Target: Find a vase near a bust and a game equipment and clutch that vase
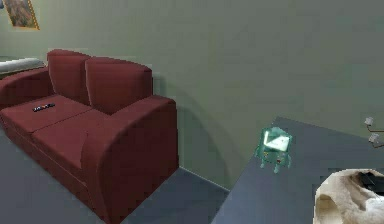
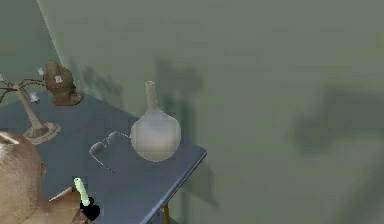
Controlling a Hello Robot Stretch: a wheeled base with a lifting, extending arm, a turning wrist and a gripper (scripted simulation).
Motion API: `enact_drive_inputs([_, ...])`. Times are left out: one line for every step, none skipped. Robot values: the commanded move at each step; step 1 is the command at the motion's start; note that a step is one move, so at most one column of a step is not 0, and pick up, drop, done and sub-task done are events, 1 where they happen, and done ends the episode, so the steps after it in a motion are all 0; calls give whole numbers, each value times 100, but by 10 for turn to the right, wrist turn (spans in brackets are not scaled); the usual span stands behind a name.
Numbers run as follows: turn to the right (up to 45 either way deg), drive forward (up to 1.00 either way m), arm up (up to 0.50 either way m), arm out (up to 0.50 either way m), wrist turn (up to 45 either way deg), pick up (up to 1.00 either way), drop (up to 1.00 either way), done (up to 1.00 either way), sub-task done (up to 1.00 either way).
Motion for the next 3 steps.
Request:
enact_drive_inputs([0,0,50,0,0,0,0,0,0])
enact_drive_inputs([0,0,38,0,0,0,0,0,0])
enact_drive_inputs([0,0,0,22,0,0,0,0,0])
